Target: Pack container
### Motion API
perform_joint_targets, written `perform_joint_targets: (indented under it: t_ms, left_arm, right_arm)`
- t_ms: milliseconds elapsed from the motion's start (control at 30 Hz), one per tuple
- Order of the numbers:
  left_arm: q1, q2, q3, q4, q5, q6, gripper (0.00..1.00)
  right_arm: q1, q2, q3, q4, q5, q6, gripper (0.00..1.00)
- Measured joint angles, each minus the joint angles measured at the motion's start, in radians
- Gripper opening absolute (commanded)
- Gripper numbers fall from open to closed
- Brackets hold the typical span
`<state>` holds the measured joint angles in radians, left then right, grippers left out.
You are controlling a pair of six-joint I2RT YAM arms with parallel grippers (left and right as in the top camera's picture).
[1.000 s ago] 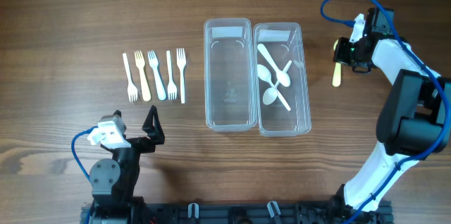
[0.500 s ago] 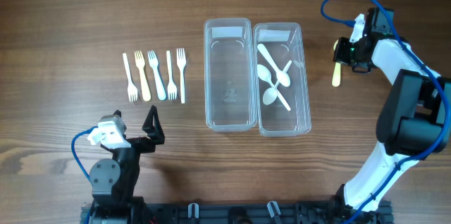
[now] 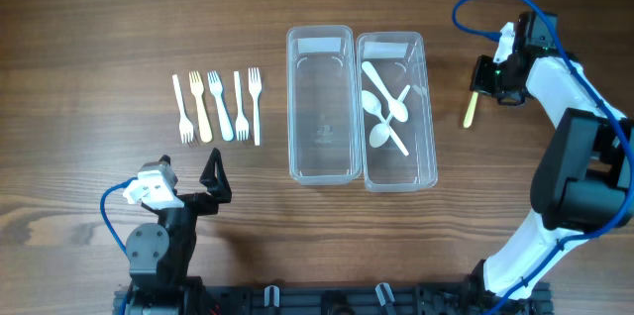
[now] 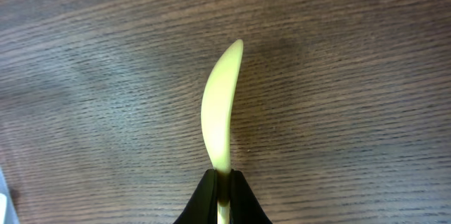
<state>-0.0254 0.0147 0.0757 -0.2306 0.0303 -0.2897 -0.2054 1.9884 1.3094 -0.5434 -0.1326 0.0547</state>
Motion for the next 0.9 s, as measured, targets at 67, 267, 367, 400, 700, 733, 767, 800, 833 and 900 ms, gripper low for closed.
perform_joint_targets:
  t_ms: [67,267,367,400,700,733,767,800,833,900]
  left_arm:
    - [0.000,0.000,0.000,0.000,0.000,0.000,1.00]
    - [0.000,0.000,0.000,0.000,0.000,0.000,1.00]
    - [0.000,0.000,0.000,0.000,0.000,0.000,1.00]
    - [0.000,0.000,0.000,0.000,0.000,0.000,1.00]
    - [0.000,0.000,0.000,0.000,0.000,0.000,1.00]
    - [0.000,0.000,0.000,0.000,0.000,0.000,1.00]
    - [0.000,0.000,0.000,0.000,0.000,0.000,1.00]
    - [0.000,0.000,0.000,0.000,0.000,0.000,1.00]
    - [0.000,0.000,0.000,0.000,0.000,0.000,1.00]
    - [0.000,0.000,0.000,0.000,0.000,0.000,1.00]
  right_arm:
    - [0.000,-0.005,0.000,-0.003,0.002,0.000,0.04]
    - [0.000,-0.006,0.000,-0.014,0.003,0.000,0.04]
    - [0.000,-0.006,0.000,-0.014,0.002,0.000,0.04]
    - [0.000,-0.006,0.000,-0.014,0.002,0.000,0.04]
    - [0.000,-0.007,0.000,-0.014,-0.001,0.000,0.04]
    - [0.000,-0.007,0.000,-0.014,-0.003,0.000,0.04]
    - [0.000,-0.007,0.000,-0.013,-0.009,0.000,0.04]
    - [0.000,-0.007,0.000,-0.012,-0.014,0.000,0.04]
    - [0.000,-0.007,0.000,-0.010,-0.019,0.000,0.04]
    - [0.000,-0.007,0.000,-0.003,-0.025,0.000,0.10]
